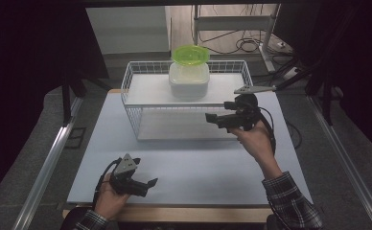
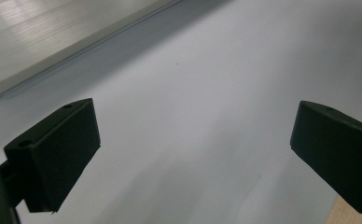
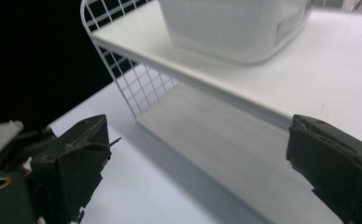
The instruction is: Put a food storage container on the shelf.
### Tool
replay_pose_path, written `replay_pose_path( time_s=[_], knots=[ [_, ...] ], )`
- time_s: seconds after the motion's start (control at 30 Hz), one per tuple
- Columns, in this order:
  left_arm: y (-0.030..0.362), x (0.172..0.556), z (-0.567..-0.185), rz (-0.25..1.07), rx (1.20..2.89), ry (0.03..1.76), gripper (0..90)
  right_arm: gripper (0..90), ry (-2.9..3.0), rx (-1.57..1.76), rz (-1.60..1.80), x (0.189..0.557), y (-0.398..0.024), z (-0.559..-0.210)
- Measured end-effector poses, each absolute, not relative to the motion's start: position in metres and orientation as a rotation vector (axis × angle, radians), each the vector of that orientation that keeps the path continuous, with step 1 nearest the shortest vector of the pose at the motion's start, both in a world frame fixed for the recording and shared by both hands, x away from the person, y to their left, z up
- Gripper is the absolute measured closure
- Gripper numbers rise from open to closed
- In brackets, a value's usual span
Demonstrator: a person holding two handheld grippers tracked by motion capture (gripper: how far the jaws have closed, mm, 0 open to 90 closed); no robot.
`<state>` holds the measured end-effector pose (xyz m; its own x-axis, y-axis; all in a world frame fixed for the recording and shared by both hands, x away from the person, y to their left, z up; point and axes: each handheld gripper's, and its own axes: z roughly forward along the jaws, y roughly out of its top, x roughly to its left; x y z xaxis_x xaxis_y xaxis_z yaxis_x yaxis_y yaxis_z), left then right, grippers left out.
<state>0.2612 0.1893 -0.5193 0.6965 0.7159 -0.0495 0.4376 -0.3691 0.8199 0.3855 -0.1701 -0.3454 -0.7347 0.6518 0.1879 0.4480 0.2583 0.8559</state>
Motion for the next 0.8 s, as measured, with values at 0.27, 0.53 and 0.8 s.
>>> replay_pose_path(
  time_s=[0.27,0.53,0.8],
  knots=[
    [0.189,0.261,-0.519,0.415,2.03,0.885,0.8,3.6,2.332,1.0,1.395,0.372,-0.173,-0.369],
    [0.188,0.26,-0.519,0.428,2.04,0.88,0.7,1.5,2.3,0.967,1.373,0.357,-0.182,-0.397],
    [0.188,0.26,-0.519,0.436,2.034,0.884,0.4,1.2,2.27,0.961,1.383,0.344,-0.193,-0.421]
  ],
)
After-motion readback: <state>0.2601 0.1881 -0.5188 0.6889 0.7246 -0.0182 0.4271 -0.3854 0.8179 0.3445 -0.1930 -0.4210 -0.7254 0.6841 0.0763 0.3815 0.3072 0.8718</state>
